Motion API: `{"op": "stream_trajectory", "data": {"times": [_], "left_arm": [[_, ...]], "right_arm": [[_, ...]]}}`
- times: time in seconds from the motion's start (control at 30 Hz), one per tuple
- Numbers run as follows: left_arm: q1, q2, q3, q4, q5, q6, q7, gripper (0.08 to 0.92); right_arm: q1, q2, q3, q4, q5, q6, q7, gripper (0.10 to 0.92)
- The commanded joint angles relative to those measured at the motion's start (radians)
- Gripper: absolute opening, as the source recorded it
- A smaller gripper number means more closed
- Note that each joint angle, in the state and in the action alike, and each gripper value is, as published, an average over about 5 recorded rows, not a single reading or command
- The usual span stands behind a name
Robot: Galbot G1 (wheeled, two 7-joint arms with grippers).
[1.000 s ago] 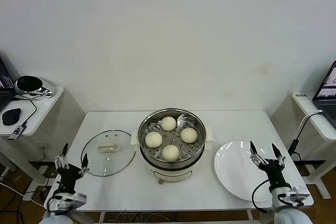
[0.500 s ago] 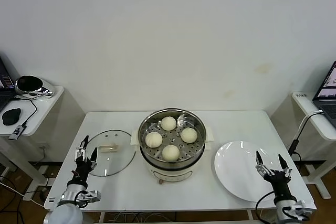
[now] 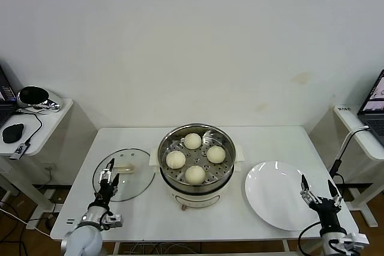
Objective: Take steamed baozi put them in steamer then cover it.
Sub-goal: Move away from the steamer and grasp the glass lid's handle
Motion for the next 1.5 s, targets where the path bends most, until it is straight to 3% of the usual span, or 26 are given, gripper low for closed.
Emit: {"op": "stream_trajectory", "data": {"times": [0.03,0.77,1.07,1.5], "left_arm": [[-0.066,-0.003,0.041,0.092,0.034,0.01,0.01,0.823],[-0.21,-0.077,0.046,0.241,0.081,0.077,0.011,0.823],[-0.235,-0.089,0.048,0.245,0.082,0.122,0.013,0.823],[-0.284,-0.115,0.047,0.328,0.073,0.166,-0.027,0.823]], "right_arm": [[-0.008,0.006,0.011,-0.005,-0.006,0.006,0.0,0.823],[-0.015,0.02,0.023,-0.021,-0.019,0.022,-0.002,0.823],[-0.015,0.023,0.025,-0.029,-0.019,0.026,-0.004,0.823],[-0.018,0.025,0.03,-0.032,-0.017,0.027,-0.004,0.823]]}}
